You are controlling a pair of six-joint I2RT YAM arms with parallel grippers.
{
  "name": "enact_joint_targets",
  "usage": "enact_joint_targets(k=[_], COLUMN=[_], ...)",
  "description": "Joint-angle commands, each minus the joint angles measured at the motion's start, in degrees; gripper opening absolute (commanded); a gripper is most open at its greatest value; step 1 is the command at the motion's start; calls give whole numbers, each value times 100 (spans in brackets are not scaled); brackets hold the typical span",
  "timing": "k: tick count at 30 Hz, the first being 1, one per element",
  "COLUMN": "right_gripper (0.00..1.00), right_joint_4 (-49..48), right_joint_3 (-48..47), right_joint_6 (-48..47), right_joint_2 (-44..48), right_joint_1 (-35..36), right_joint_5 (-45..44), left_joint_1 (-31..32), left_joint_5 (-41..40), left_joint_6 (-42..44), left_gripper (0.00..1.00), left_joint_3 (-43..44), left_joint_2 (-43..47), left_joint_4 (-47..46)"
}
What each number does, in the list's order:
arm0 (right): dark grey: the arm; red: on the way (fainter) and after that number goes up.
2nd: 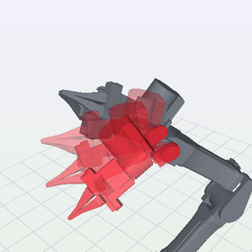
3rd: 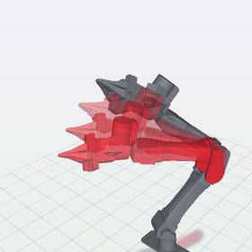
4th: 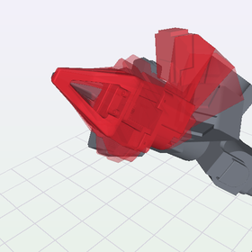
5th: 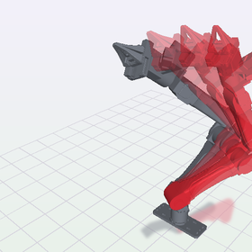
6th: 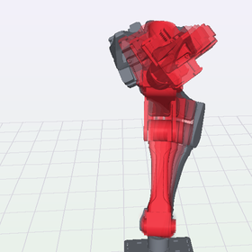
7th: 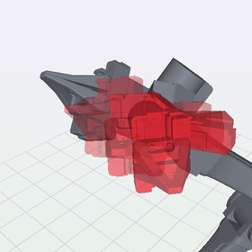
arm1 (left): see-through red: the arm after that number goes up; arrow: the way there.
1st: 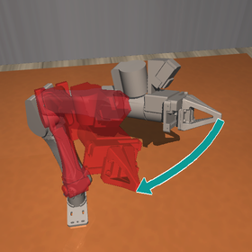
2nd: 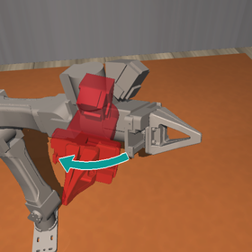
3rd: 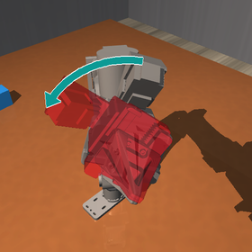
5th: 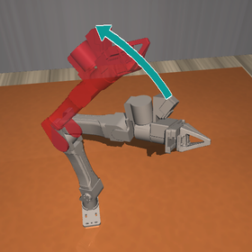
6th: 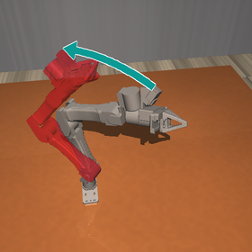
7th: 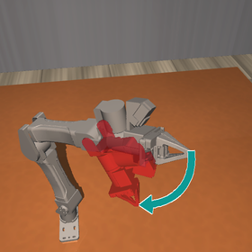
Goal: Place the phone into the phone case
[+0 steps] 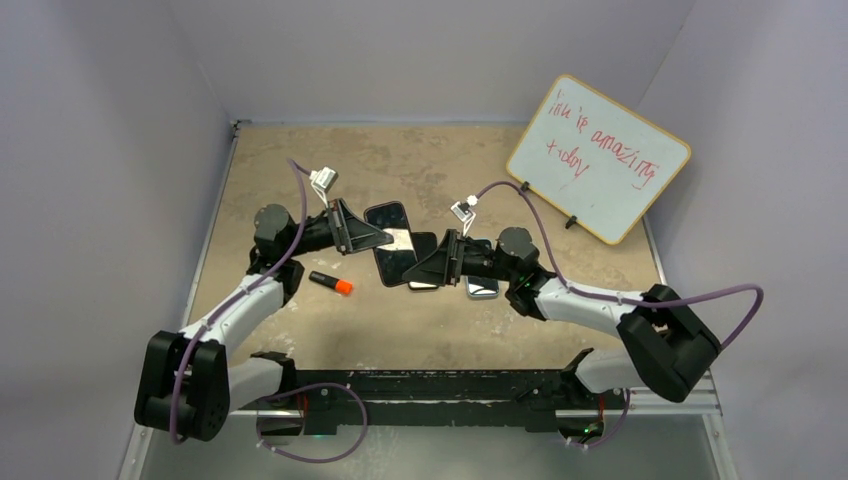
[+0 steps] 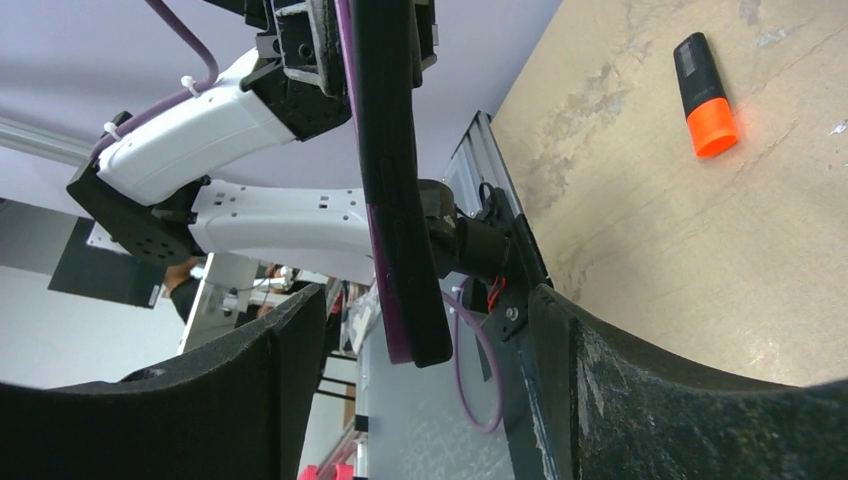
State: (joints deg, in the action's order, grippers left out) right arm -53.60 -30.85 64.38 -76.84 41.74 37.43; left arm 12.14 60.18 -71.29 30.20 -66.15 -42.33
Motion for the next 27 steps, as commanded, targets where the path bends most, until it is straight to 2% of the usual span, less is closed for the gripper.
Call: enact_joint_targets(k=[1, 12, 20, 27], right_gripper=[74, 60, 58, 54], right_joint_4=[-444, -846, -1458, -1506], right_joint_3=[-248, -190, -32, -5], right_joint_6=[17, 314, 773, 772], right_joint_2=[-138, -266, -397, -508], right_joint_1=[28, 28, 28, 32], right_joint_5=[247, 446, 555, 603], left_joint_1=[16, 16, 16, 16], left_joint_5=[46, 150, 103, 7], left_joint_6=[218, 434, 505, 708], left_gripper=[0, 0, 0, 0], left_joint_3=[264, 321, 321, 303], left_joint_2=[3, -89, 15, 76], left_joint_4=[-365, -177, -109, 192])
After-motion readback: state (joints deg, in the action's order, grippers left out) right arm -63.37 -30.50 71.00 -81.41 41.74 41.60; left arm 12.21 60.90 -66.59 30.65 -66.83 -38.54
